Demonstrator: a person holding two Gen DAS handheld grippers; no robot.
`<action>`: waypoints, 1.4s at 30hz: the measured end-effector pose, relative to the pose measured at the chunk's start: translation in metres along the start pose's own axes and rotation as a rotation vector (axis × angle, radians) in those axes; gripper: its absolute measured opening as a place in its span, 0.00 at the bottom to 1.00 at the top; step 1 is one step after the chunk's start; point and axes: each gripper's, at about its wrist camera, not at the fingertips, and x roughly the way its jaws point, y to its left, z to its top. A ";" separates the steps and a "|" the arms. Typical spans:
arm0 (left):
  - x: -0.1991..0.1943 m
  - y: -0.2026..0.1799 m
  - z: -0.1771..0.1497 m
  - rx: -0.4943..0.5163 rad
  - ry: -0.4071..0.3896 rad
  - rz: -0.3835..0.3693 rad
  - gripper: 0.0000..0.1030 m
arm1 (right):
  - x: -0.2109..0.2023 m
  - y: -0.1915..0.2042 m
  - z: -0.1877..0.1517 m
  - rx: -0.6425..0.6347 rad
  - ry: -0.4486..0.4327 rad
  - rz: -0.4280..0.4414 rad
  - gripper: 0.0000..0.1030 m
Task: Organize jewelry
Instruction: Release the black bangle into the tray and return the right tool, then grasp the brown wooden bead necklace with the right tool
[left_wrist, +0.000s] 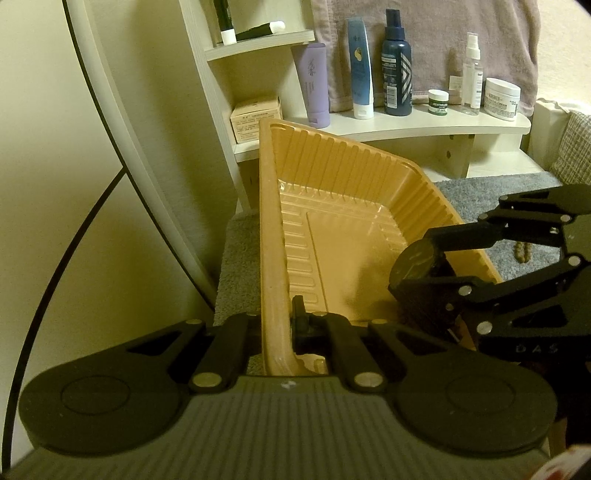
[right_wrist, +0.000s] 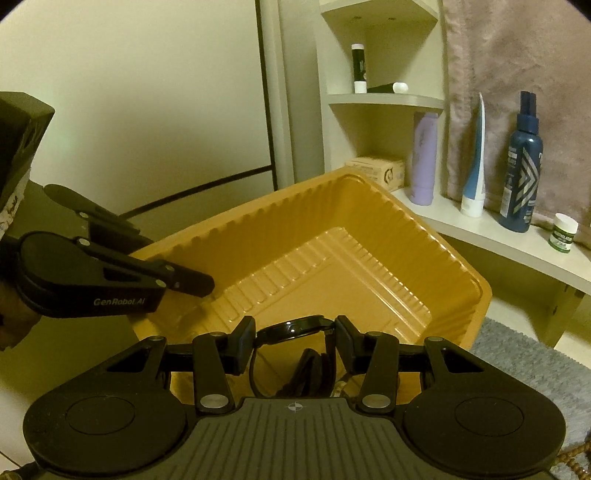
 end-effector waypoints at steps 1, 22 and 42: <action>0.000 0.000 0.000 0.000 0.000 0.000 0.04 | 0.001 0.000 0.000 0.002 0.002 0.003 0.46; 0.000 0.000 0.001 -0.001 -0.002 -0.001 0.04 | -0.074 -0.083 -0.053 0.272 -0.018 -0.373 0.61; -0.001 -0.001 0.001 0.007 -0.003 0.003 0.04 | -0.134 -0.143 -0.112 0.407 0.041 -0.669 0.61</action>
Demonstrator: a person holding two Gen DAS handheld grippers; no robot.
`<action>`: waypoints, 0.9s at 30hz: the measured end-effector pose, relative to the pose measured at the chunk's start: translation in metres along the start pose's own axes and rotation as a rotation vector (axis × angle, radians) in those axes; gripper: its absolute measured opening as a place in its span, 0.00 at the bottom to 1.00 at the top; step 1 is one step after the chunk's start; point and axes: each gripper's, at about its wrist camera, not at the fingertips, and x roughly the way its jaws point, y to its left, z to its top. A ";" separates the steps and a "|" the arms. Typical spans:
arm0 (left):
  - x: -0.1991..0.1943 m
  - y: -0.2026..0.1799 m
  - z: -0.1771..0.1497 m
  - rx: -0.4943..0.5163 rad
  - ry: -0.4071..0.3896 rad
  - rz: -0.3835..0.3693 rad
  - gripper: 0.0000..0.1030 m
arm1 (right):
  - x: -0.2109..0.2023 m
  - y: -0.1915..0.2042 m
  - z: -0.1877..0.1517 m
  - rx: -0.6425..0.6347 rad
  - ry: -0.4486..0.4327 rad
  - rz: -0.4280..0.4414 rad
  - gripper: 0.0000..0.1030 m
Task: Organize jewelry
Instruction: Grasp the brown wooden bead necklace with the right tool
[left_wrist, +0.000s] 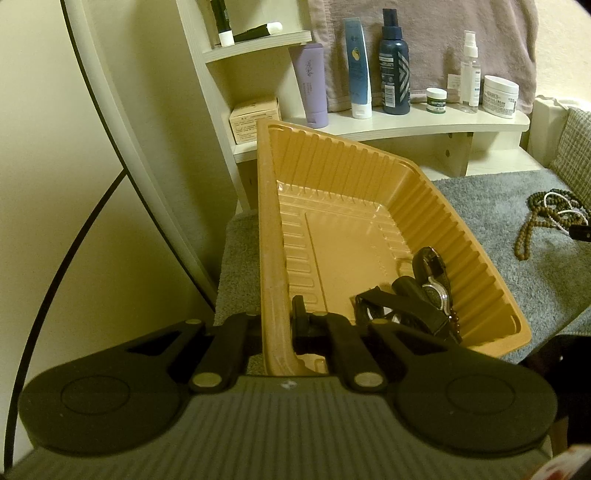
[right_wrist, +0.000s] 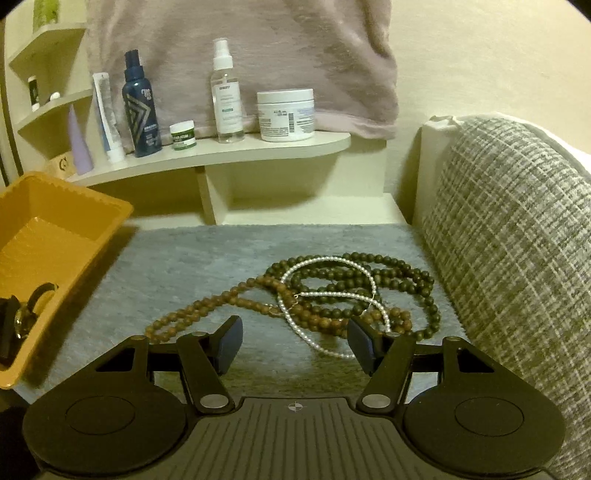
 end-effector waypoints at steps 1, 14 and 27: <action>0.000 0.000 0.000 0.001 0.000 0.000 0.04 | 0.001 0.000 0.000 -0.011 0.002 -0.003 0.61; 0.000 0.000 -0.001 0.002 0.000 0.000 0.04 | 0.017 0.037 0.016 -0.070 0.066 0.212 0.49; 0.000 0.001 -0.003 -0.003 0.002 -0.003 0.04 | 0.051 0.080 0.018 -0.047 0.091 0.121 0.49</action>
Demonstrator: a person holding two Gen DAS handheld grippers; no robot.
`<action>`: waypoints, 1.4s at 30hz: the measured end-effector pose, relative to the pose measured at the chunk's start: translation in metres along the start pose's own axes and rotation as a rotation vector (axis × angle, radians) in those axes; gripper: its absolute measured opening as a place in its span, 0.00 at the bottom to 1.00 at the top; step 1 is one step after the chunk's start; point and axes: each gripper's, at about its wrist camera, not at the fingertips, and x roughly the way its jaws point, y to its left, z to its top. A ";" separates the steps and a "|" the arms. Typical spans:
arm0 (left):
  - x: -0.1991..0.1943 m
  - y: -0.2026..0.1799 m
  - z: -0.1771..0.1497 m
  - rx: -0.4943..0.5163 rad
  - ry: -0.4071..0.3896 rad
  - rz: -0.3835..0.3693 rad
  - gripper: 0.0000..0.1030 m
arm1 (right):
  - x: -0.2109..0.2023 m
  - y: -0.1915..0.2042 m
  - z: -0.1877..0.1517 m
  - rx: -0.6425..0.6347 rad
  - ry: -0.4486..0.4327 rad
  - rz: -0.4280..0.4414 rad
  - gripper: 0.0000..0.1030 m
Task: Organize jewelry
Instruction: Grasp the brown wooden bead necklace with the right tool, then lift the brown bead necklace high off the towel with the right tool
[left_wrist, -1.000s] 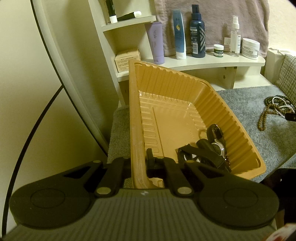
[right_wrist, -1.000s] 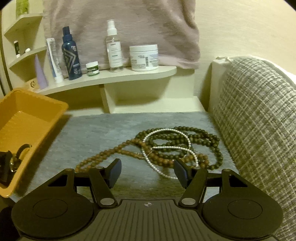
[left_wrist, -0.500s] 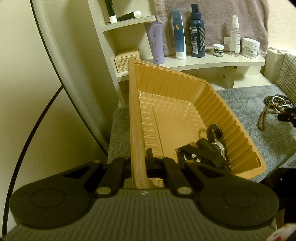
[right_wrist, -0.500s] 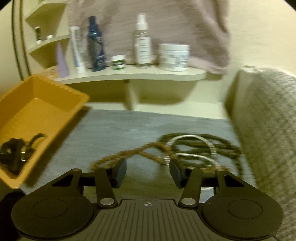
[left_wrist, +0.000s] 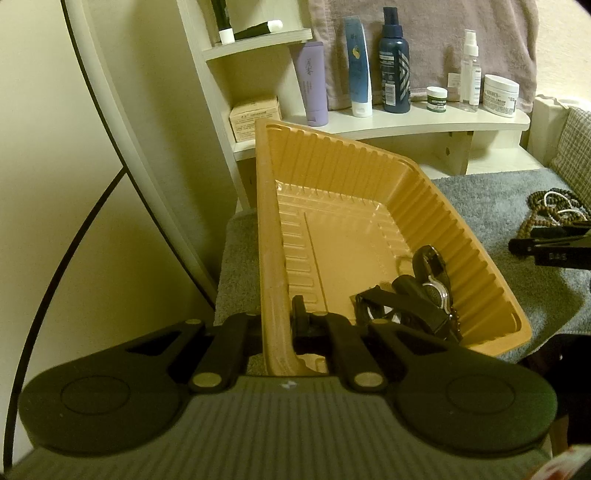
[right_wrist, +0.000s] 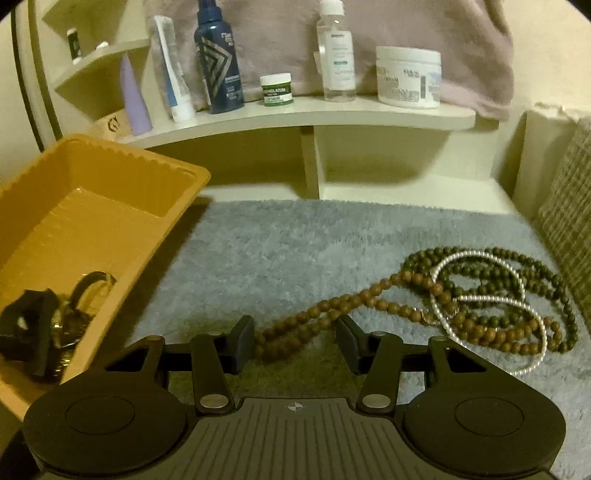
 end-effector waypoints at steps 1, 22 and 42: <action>0.000 0.000 0.000 0.000 0.000 0.000 0.04 | 0.002 0.001 -0.001 -0.011 -0.006 -0.008 0.49; 0.000 0.000 0.001 0.001 0.000 -0.001 0.04 | -0.059 -0.007 0.020 -0.073 -0.104 0.023 0.06; 0.000 -0.001 0.002 0.002 0.000 -0.001 0.04 | -0.150 -0.050 0.105 -0.064 -0.332 0.073 0.06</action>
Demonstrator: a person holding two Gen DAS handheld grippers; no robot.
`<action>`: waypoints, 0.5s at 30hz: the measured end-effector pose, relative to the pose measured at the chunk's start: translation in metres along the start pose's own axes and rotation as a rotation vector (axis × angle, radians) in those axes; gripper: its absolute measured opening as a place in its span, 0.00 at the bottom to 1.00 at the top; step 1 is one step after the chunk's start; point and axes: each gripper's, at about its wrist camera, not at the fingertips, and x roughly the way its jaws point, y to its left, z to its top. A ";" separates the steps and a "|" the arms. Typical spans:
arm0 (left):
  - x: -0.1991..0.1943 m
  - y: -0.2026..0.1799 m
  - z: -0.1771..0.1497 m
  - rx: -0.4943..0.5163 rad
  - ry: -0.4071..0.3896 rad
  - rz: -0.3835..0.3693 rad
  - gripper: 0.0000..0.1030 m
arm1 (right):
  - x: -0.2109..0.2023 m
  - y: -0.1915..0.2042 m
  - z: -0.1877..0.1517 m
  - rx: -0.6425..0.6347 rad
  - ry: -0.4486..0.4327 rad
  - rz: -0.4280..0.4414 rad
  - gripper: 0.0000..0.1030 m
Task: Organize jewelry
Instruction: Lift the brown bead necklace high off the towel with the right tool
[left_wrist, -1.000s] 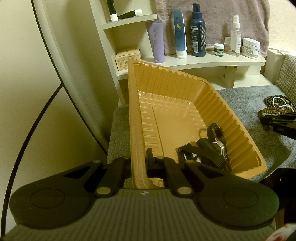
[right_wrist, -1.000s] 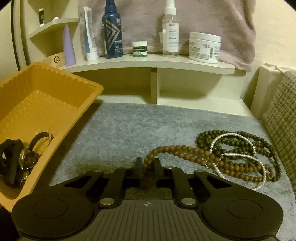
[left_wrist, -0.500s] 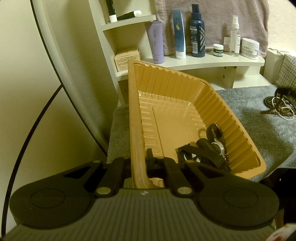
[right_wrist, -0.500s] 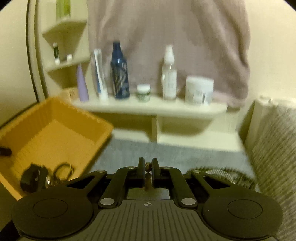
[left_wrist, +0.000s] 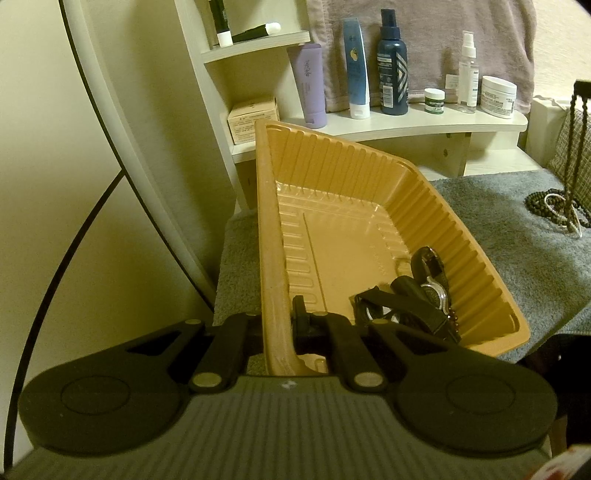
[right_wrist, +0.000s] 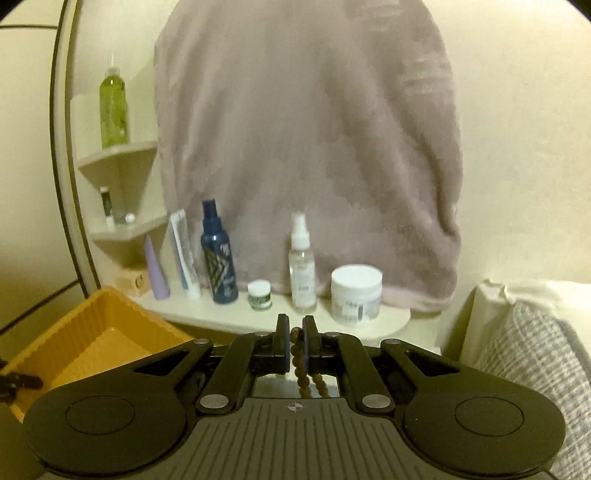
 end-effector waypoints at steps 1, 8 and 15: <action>0.000 0.000 0.000 0.000 0.000 0.000 0.04 | -0.002 0.000 0.002 0.000 -0.006 0.001 0.06; -0.001 -0.001 0.001 -0.001 -0.001 0.000 0.04 | -0.013 0.002 0.022 -0.007 -0.055 0.021 0.06; -0.002 -0.002 0.002 -0.002 -0.002 0.000 0.04 | -0.019 0.009 0.039 -0.018 -0.090 0.049 0.06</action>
